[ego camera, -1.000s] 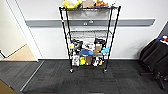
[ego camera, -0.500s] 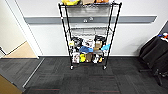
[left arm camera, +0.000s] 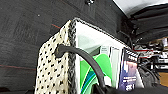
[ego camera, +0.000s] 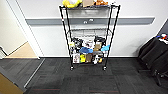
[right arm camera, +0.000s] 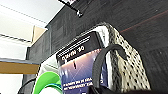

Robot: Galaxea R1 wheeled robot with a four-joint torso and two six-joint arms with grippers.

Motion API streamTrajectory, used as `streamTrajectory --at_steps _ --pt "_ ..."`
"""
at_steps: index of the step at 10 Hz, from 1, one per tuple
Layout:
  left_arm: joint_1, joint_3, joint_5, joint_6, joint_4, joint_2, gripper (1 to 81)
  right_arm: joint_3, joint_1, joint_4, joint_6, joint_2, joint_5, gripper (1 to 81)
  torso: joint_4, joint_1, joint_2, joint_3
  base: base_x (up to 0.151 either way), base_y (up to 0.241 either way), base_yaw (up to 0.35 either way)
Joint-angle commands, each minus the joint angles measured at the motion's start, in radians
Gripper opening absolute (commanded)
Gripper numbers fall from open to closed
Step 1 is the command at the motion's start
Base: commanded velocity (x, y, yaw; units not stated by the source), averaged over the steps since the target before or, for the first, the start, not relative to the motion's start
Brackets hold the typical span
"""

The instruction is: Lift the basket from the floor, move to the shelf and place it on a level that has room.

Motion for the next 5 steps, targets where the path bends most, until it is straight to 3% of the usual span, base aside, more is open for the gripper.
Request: streamTrajectory --at_steps 1,5 --pt "-0.121 0.109 0.02 -0.001 -0.017 -0.026 1.0 0.095 0.106 -0.012 0.014 -0.009 0.03 1.0 0.0 -0.064 0.1 0.094 0.0 0.0 0.0" --pt "-0.119 0.135 0.02 0.001 -0.018 -0.041 1.0 0.127 0.096 -0.013 0.012 -0.031 0.033 1.0 0.0 -0.156 0.237 0.22 0.0 0.0 0.0"
